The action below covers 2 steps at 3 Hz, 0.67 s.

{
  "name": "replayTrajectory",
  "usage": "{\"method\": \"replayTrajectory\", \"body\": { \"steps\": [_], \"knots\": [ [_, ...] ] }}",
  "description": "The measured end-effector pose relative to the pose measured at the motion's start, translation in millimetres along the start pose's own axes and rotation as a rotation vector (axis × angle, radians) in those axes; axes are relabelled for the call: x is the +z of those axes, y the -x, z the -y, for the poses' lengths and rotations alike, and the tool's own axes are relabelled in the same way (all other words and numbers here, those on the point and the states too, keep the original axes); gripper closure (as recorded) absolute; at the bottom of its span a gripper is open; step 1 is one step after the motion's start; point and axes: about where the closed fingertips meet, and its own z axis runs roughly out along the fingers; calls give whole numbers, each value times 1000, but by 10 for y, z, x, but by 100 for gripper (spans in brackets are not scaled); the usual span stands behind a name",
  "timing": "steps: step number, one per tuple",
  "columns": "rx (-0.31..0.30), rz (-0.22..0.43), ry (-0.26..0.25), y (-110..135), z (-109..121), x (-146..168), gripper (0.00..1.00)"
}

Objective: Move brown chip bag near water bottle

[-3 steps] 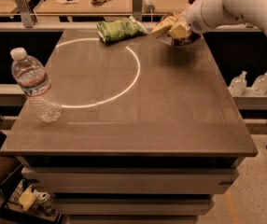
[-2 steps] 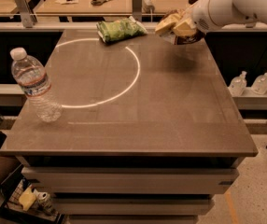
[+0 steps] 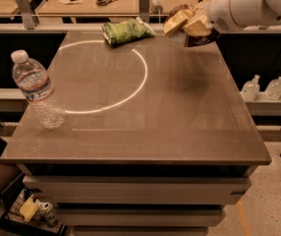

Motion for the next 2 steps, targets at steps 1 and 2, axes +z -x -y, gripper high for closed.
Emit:
{"method": "replayTrajectory", "body": {
  "steps": [1, 2],
  "knots": [
    [-16, 29, 24, 111, -170, -269, 100],
    [-46, 42, 71, 204, -438, -499, 100]
  ]
}}
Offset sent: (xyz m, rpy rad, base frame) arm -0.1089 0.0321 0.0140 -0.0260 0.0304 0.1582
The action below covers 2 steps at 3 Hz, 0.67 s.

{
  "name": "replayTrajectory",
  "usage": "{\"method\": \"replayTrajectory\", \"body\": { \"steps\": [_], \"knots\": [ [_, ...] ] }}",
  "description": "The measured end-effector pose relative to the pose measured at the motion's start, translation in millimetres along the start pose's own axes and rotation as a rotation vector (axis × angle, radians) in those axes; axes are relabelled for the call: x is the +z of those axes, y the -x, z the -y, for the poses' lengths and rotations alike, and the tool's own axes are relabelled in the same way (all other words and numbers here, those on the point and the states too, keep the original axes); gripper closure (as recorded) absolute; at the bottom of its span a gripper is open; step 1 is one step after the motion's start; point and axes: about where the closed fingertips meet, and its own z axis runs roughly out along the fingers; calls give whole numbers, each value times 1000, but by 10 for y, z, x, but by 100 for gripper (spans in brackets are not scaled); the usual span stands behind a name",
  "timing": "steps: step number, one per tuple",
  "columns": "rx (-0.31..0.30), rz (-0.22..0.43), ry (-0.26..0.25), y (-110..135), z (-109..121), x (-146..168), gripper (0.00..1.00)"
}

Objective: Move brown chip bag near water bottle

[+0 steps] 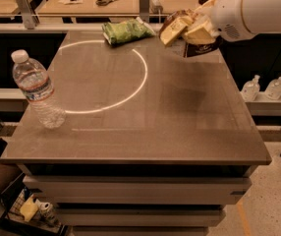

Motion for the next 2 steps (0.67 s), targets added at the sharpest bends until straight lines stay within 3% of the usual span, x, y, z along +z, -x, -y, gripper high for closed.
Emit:
{"method": "replayTrajectory", "body": {
  "steps": [2],
  "knots": [
    [-48, 23, 18, 194, -676, -420, 100]
  ]
}}
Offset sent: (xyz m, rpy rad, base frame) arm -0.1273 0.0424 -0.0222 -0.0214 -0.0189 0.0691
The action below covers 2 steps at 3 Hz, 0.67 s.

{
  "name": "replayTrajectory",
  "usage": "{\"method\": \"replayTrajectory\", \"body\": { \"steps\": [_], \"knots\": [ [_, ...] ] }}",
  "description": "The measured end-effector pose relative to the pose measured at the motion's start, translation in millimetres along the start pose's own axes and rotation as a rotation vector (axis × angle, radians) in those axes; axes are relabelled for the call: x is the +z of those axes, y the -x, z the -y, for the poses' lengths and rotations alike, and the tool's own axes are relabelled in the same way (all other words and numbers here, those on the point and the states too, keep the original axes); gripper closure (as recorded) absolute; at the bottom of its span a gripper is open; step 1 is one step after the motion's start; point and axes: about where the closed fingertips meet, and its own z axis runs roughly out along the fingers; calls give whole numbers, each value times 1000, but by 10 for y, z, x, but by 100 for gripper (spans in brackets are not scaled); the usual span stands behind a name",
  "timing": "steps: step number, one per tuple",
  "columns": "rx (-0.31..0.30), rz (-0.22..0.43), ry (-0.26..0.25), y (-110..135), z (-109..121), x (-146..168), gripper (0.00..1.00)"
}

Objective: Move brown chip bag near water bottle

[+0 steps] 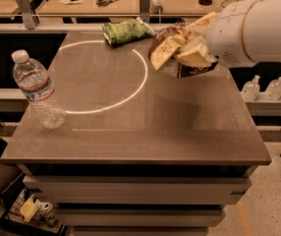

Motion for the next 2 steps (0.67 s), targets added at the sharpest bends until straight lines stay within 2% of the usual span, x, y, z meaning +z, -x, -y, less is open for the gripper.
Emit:
{"method": "replayTrajectory", "body": {
  "steps": [1, 2],
  "knots": [
    [1, 18, -5, 23, -360, -142, 100],
    [21, 51, 12, 24, -653, -154, 100]
  ]
}}
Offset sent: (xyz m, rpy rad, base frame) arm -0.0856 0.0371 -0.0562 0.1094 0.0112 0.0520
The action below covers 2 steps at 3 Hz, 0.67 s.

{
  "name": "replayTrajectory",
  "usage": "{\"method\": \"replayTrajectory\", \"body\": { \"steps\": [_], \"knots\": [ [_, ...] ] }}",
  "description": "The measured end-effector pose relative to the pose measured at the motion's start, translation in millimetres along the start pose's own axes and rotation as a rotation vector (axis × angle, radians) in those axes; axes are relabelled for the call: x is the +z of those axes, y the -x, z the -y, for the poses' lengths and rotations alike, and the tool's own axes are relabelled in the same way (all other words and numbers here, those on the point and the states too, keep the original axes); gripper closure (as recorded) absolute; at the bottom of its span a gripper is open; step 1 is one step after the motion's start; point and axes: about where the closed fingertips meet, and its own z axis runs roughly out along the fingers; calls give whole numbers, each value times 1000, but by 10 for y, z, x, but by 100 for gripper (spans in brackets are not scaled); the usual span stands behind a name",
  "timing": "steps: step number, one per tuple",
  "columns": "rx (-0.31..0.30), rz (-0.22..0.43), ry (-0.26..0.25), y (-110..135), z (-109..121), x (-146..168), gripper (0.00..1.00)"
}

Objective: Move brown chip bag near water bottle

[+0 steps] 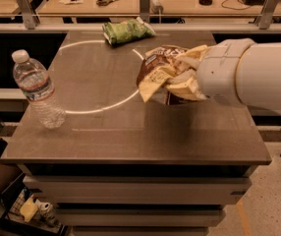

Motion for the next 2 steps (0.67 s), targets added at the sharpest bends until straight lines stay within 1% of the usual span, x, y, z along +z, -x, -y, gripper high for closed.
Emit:
{"method": "replayTrajectory", "body": {
  "steps": [1, 2],
  "knots": [
    [18, 61, 56, 13, -247, 171, 100],
    [23, 117, 121, 20, -377, 362, 100]
  ]
}}
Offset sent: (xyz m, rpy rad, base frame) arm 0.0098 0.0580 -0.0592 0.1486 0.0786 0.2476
